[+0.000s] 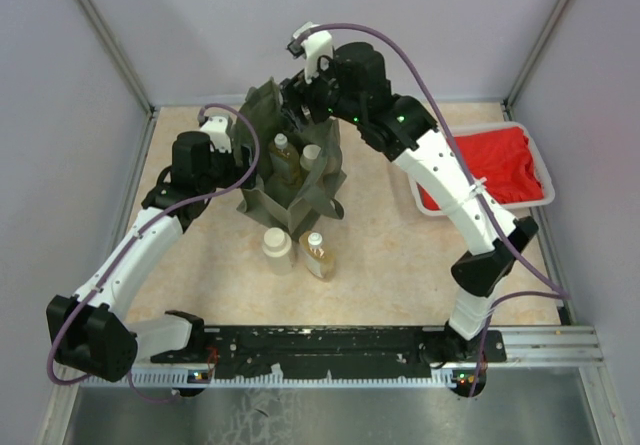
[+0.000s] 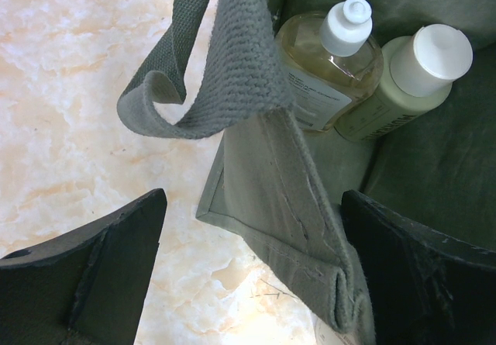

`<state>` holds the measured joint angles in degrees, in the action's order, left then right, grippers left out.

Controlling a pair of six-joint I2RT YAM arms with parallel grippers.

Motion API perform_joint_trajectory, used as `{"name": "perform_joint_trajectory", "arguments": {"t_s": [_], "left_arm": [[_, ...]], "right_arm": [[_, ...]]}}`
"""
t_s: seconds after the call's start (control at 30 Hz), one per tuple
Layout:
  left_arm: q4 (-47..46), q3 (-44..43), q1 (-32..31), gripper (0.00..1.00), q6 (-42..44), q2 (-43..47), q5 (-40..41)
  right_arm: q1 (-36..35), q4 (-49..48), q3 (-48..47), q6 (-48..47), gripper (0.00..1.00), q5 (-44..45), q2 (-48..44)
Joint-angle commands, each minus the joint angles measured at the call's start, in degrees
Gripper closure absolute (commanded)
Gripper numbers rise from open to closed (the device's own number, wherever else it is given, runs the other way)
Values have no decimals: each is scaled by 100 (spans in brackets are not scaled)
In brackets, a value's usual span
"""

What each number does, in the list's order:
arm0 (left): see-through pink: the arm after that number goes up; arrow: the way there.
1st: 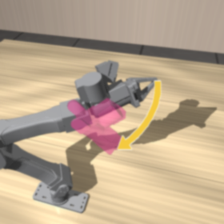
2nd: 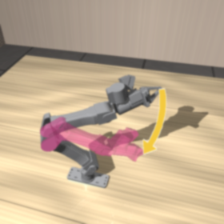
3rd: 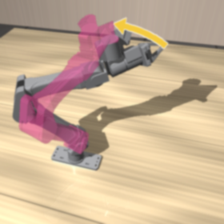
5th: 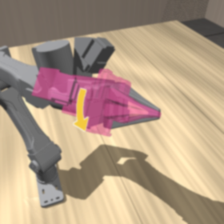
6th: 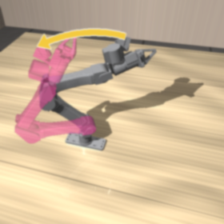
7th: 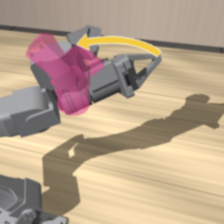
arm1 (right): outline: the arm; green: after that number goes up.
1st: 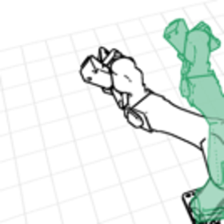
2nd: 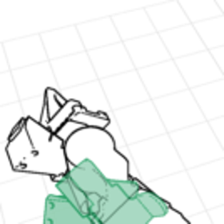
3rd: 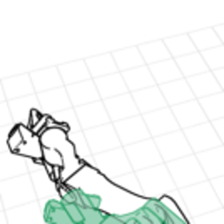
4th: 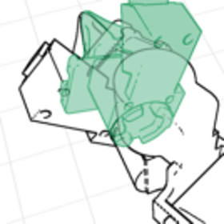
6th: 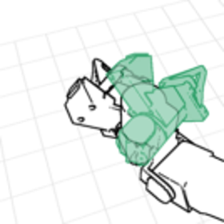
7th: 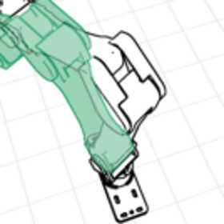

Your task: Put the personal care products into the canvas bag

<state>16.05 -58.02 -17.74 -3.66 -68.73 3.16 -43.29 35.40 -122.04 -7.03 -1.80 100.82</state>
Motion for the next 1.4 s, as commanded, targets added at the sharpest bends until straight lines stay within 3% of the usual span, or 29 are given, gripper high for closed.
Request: {"name": "perform_joint_trajectory", "arguments": {"t_s": [0.0,0.23,0.77,0.97,1.37], "left_arm": [[312,12,16,0,74,11,-13],[325,-44,16,0,80,61,7],[397,-130,16,0,94,44,-8],[424,-113,16,0,98,83,24],[433,-89,16,0,102,133,9]], "right_arm": [[13,-1085,405,84,100,-77,-225],[9,-1545,1484,358,100,-367,-198],[-144,-1780,1617,676,100,-821,296],[-145,-1510,1309,606,100,-432,855],[-145,-386,836,304,100,1510,1229]]}}
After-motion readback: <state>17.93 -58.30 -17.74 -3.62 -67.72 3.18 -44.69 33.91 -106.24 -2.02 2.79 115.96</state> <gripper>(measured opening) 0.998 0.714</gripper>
